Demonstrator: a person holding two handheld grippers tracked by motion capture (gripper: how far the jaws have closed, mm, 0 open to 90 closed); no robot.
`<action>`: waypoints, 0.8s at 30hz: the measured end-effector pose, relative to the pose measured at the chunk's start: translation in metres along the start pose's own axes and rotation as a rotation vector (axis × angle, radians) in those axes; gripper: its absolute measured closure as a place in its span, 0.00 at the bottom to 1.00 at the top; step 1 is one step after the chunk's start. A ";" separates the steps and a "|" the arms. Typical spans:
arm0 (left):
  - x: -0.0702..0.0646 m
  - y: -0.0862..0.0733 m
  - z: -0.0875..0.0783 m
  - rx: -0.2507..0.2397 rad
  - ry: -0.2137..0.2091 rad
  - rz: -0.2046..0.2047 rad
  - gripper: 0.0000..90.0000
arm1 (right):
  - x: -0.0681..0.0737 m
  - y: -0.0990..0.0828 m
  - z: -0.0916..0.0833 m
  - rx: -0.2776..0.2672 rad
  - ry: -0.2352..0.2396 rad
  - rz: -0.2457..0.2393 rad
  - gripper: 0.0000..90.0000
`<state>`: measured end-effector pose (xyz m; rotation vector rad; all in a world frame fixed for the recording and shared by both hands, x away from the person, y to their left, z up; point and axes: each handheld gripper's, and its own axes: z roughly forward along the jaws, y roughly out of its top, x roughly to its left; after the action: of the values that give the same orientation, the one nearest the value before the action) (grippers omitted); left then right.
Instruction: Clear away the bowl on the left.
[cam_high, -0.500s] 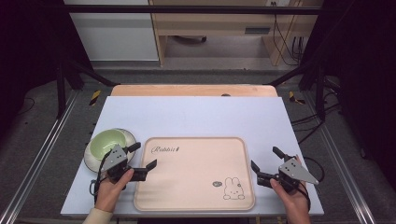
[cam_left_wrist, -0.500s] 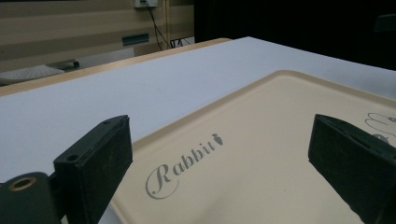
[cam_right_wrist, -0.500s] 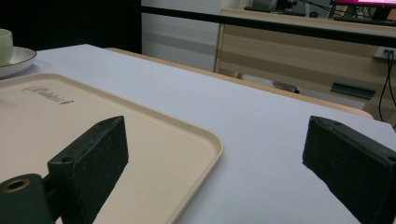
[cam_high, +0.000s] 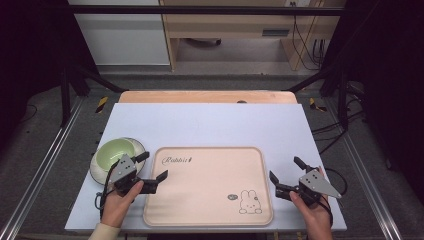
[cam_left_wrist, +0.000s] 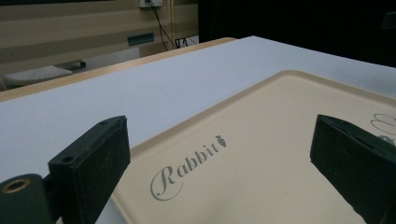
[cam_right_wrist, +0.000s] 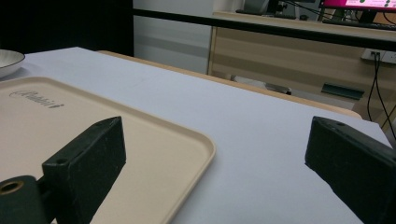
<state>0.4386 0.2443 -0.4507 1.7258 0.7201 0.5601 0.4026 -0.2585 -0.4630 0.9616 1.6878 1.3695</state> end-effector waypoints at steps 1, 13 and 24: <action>0.000 0.000 0.000 -0.001 0.004 -0.003 0.05 | 0.000 0.000 0.000 -0.003 0.000 0.000 0.06; 0.006 0.012 -0.010 0.012 0.063 0.011 0.03 | 0.001 0.000 -0.001 0.009 -0.001 -0.002 0.05; 0.015 0.027 -0.023 0.043 0.130 0.039 0.04 | 0.002 0.000 -0.002 0.013 0.012 -0.015 0.06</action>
<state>0.4379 0.2655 -0.4184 1.7585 0.7966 0.6924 0.4003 -0.2572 -0.4625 0.9485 1.7115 1.3585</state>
